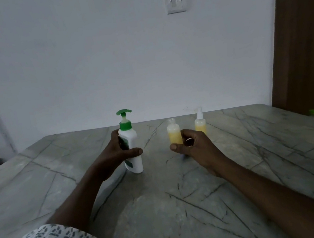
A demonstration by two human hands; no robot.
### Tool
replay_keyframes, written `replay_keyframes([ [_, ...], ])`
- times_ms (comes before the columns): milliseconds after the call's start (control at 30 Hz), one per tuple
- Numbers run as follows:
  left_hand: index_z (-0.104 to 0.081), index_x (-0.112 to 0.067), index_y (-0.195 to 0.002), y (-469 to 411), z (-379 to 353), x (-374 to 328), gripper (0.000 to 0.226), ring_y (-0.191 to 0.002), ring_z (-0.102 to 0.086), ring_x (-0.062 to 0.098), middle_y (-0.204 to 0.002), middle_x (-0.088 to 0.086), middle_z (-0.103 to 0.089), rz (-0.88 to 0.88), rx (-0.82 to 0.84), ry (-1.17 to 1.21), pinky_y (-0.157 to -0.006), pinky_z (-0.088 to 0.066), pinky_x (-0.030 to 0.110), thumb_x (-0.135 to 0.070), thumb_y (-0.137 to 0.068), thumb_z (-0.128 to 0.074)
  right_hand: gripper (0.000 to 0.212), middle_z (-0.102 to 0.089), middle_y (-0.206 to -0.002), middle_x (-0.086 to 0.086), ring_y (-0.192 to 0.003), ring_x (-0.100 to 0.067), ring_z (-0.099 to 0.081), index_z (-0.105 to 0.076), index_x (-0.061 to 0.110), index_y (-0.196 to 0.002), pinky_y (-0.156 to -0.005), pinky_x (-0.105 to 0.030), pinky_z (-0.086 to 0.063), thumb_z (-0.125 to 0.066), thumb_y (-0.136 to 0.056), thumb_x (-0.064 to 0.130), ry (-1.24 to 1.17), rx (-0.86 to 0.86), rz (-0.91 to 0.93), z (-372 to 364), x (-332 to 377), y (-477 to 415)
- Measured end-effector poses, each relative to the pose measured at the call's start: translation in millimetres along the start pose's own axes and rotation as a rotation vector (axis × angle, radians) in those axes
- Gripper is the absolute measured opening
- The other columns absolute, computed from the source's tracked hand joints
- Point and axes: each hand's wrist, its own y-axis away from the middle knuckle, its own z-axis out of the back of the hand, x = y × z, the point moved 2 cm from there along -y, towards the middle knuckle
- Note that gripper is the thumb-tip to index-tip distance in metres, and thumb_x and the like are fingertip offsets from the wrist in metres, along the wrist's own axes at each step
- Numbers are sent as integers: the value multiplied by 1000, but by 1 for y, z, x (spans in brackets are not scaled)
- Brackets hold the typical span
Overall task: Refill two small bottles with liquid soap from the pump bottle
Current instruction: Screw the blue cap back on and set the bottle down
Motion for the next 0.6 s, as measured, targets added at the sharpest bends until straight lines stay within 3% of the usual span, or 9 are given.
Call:
replay_keyframes([
  [100,-30,-27,-135,-7,-1,6,70,-123,-49,31,-126,5,-49,50,47,39,-110,-40,51,0,-85,-70,23,-65,-86,-7,-80,-16,-58,-69,19,-93,-72,-34,-48,-80,-78,32,11,-14,-17,4,-5,-2],
  [233,-28,-31,-139,-7,1,9,72,-129,-49,34,-136,9,-45,81,89,98,-99,-45,43,5,-88,-65,29,-68,-94,-7,-81,-11,-60,-68,17,-104,-75,-28,-49,-80,-78,24,43,36,-26,3,-6,-1],
  [367,-21,-30,-153,-8,4,13,93,-119,-54,28,-140,13,-47,45,106,55,-88,-51,34,3,-83,-72,31,-68,-94,5,-82,-3,-62,-67,17,-108,-71,-12,-46,-79,-80,18,83,76,-29,1,-6,-1],
  [433,-22,-31,-153,-9,5,16,105,-118,-55,25,-139,11,-48,33,108,40,-87,-51,32,-8,-71,-82,28,-68,-95,5,-84,-2,-62,-66,18,-106,-68,-7,-46,-78,-81,17,108,88,-31,0,-5,0],
  [600,-7,-40,-157,-7,7,12,150,-123,-53,23,-137,-4,-48,7,87,95,-101,-44,42,-38,-38,-98,22,-65,-89,-2,-82,-11,-59,-65,17,-97,-71,-18,-45,-79,-80,16,139,99,-33,-1,-5,0],
])
